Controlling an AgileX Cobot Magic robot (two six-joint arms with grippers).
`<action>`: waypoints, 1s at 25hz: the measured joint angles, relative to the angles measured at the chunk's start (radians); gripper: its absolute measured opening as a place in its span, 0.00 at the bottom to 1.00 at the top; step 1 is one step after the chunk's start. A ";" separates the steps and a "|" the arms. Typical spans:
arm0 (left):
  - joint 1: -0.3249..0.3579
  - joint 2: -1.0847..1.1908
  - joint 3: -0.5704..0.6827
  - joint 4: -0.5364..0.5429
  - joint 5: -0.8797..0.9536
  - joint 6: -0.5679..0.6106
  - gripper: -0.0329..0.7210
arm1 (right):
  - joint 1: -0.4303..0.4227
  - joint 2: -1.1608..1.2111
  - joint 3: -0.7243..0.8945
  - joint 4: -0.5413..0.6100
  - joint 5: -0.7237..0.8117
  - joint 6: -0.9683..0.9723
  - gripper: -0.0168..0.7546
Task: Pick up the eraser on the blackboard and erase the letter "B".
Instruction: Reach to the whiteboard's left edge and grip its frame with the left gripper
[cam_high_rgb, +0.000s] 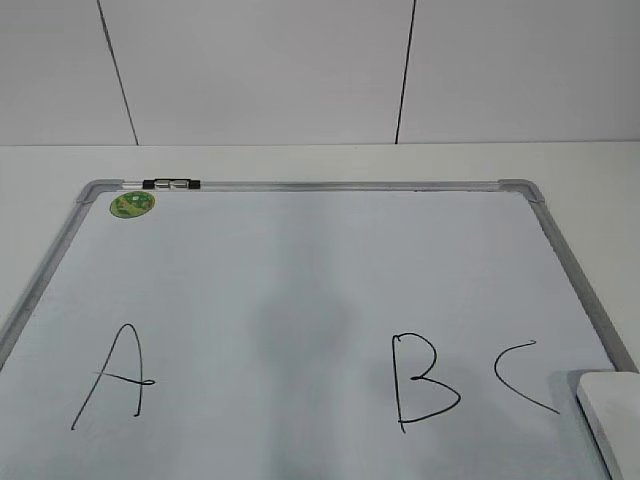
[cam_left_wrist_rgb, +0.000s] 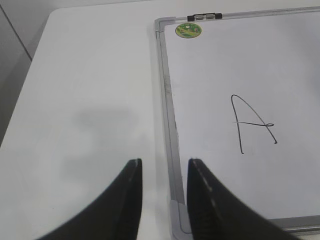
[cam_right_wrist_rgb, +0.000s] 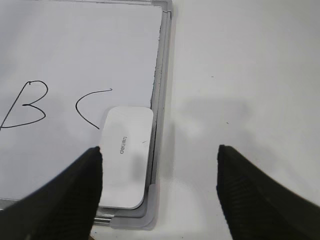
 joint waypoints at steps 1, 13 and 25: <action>0.000 0.000 0.000 0.000 0.000 0.000 0.36 | 0.000 0.000 0.000 0.000 0.000 0.000 0.74; 0.000 0.000 0.000 0.000 0.000 0.000 0.36 | 0.000 0.000 0.000 0.000 0.000 0.000 0.74; 0.000 0.000 0.000 0.000 0.000 0.000 0.36 | 0.000 0.000 0.000 0.000 0.000 0.000 0.74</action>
